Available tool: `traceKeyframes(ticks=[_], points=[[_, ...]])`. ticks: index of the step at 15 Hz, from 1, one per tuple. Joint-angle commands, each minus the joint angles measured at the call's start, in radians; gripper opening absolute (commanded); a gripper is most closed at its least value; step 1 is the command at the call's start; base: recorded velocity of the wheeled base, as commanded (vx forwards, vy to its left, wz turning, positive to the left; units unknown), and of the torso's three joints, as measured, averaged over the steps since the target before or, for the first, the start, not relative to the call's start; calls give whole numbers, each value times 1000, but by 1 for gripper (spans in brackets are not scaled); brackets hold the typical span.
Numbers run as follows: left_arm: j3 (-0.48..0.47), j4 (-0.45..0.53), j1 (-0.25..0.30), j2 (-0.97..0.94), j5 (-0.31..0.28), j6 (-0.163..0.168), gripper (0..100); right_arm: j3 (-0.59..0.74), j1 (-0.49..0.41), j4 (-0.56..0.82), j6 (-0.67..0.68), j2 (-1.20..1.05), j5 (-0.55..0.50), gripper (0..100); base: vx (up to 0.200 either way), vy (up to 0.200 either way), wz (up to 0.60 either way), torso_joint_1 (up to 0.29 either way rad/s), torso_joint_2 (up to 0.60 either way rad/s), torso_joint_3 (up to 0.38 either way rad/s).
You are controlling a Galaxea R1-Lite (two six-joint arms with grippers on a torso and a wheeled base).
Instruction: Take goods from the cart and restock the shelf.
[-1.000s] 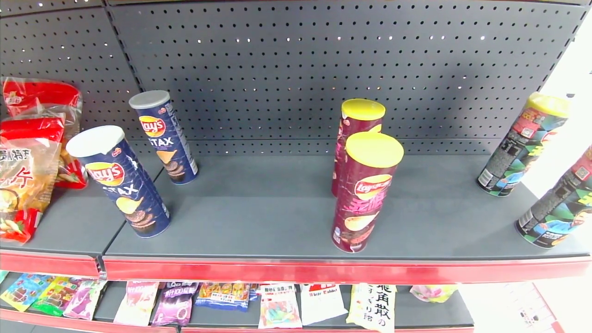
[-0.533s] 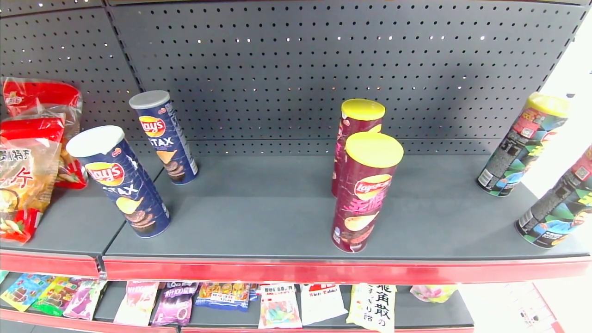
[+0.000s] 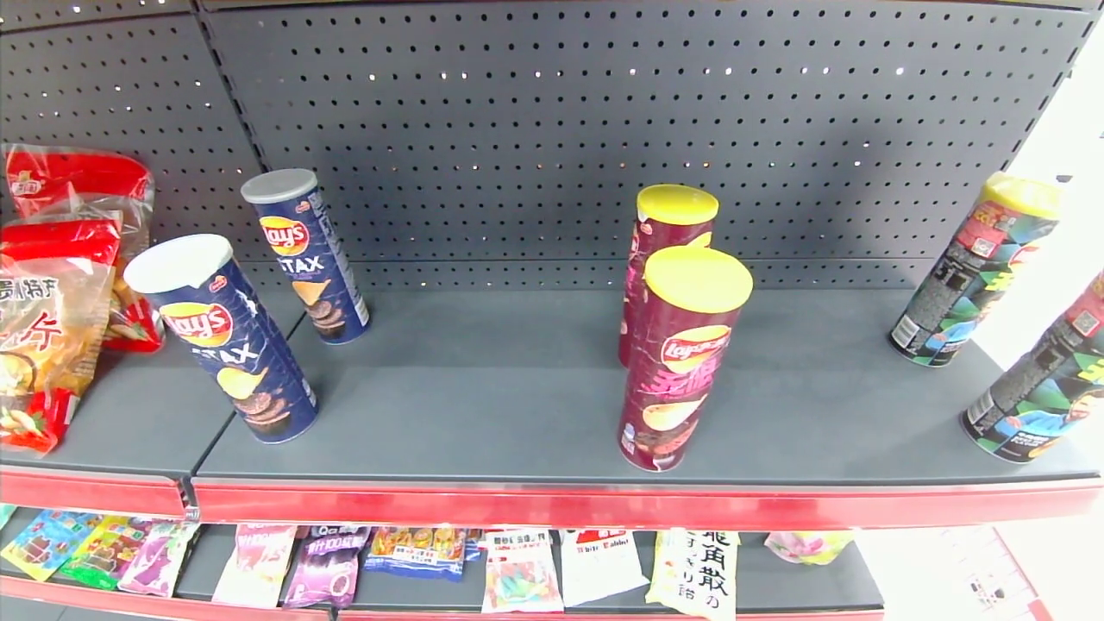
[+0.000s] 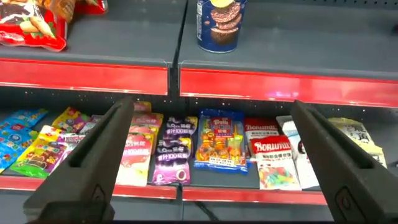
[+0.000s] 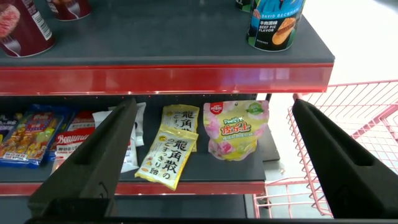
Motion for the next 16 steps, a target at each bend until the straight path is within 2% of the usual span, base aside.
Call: traceKeyframes(ticks=[1, 4, 5, 16], points=[[0, 0, 1, -1, 1, 1, 100, 0, 2, 0, -1, 0, 0, 100, 0, 0, 0, 0, 0, 0], [0, 0, 1, -1, 1, 7, 100, 0, 0, 0, 3, 0, 0, 100, 0, 0, 0, 0, 0, 0], [0, 0, 1, -1, -2, 31, 100, 0, 0, 0, 5, 0, 0, 100, 0, 0, 0, 0, 0, 0], [0, 0, 1, -1, -2, 33, 100, 2, 2, 0, 0, 0, 0, 100, 0, 0, 0, 0, 0, 0]])
